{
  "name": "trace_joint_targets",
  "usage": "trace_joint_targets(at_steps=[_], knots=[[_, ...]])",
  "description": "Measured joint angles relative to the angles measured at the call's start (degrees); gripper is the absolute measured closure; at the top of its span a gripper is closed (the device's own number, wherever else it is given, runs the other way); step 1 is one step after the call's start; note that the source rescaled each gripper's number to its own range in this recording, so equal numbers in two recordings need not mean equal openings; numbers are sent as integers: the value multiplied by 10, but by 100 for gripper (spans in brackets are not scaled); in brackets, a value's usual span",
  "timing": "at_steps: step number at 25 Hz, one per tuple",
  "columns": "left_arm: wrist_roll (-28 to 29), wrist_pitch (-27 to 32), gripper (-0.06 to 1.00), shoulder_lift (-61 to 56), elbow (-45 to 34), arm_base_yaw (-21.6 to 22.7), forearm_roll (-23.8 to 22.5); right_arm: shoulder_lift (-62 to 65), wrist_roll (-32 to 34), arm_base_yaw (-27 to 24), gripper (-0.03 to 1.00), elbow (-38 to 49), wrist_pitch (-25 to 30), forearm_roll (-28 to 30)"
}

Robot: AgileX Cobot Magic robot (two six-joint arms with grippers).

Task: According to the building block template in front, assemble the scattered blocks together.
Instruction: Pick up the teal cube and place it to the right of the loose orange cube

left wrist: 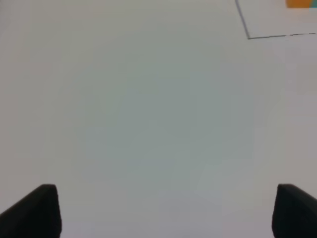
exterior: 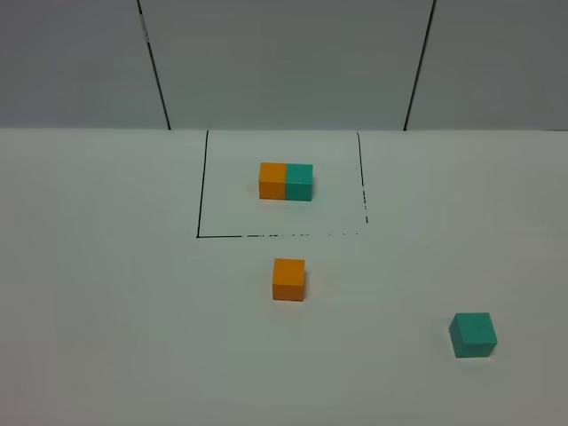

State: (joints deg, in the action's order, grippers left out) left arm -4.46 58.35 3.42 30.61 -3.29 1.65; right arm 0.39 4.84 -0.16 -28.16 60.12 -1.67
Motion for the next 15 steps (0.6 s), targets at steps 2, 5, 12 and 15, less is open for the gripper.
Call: trace_joint_targets(at_steps=[2,5,12,15], knots=[[-10,-1,15,-26,0,0,8,0,0,0,17,0,0,0],[-13,1,15,-37,0,0,11,0,0,0,17,0,0,0],[-21,16,15,-37,-11,0,45,0,0,0,17,0,0,0],[-48,29,17,-37,-16,0,74,0,0,0,17,0,0,0]])
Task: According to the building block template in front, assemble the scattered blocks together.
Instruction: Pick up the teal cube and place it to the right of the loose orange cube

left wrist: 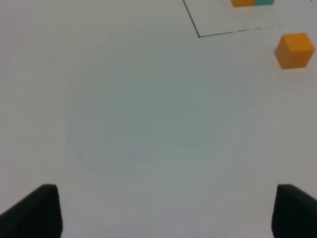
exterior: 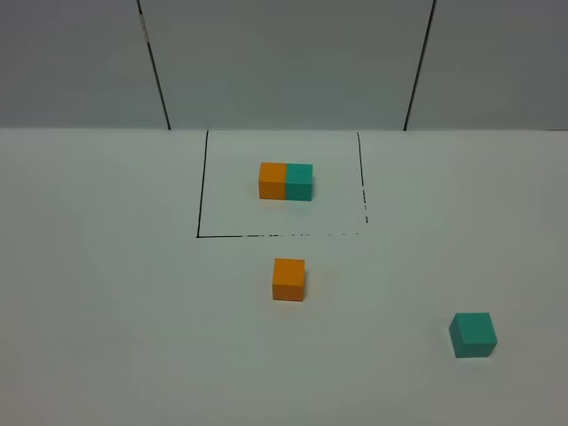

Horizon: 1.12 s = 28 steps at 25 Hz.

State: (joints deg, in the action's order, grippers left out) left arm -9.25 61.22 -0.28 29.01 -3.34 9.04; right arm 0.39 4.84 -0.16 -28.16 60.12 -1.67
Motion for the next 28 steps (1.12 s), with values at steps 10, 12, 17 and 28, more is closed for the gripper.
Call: trace_joint_targets(at_steps=[10,12,17,28], knots=[[-6,0,27,0,0,-1,7,0,1,0,17,0,0,0],[-6,0,30,0,0,-1,7,0,1,0,17,0,0,0],[-6,0,32,0,0,-1,8,0,1,0,17,0,0,0],[-6,0,32,0,0,-1,9,0,0,0,17,0,0,0]])
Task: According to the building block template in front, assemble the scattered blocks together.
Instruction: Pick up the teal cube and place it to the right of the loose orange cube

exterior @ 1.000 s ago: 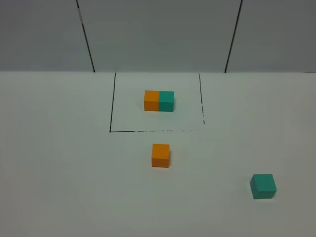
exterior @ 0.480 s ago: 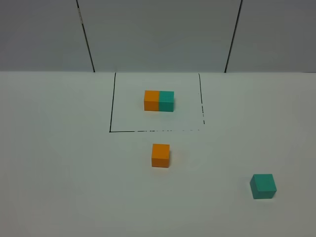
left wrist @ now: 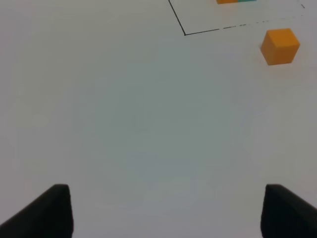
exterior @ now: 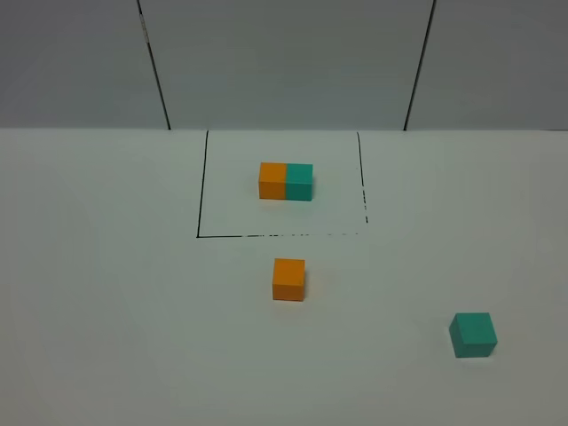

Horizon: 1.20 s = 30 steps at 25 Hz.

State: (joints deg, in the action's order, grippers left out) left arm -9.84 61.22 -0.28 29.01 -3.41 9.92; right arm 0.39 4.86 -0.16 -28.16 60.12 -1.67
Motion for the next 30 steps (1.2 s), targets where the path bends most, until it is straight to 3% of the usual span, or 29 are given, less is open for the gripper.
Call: trace_joint_targets(at_steps=[13,18,22,30], knots=[[0,0,32,0,0,0,0,0,-2,0,16,0,0,-13],[0,0,32,0,0,0,0,-78,-57,8,-3,-9,-2,-108],[0,1,32,0,0,0,0,-208,-97,8,-3,-13,-46,-163],[0,1,32,0,0,0,0,-574,-112,11,-3,-46,-207,-174]])
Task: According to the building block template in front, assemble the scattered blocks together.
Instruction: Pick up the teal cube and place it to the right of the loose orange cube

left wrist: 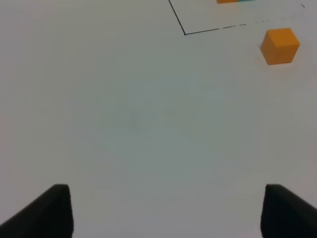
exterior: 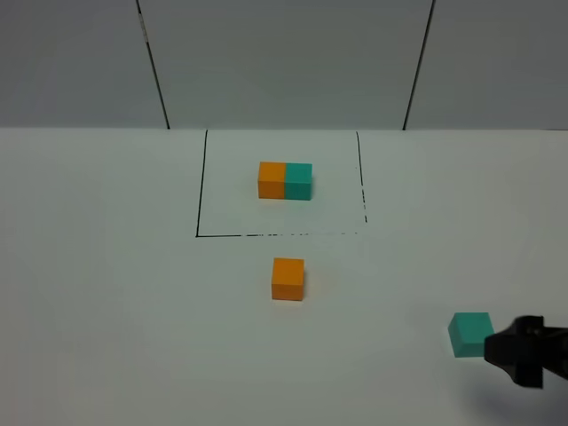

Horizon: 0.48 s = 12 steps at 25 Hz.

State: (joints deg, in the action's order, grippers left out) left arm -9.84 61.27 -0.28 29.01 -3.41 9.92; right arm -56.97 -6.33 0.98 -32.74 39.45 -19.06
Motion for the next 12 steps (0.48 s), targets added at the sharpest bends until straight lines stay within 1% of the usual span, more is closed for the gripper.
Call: trace_joint_targets(at_steps=[3,6,9,12], knots=[[0,0,32,0,0,0,0,-140,2,2,-3,-65,-2,0],[0,0,32,0,0,0,0,-254,18,24,-3,-144,25,20],[0,0,32,0,0,0,0,-339,63,64,-3,-198,48,72],[0,0,32,0,0,0,0,-385,111,94,-3,-224,51,123]])
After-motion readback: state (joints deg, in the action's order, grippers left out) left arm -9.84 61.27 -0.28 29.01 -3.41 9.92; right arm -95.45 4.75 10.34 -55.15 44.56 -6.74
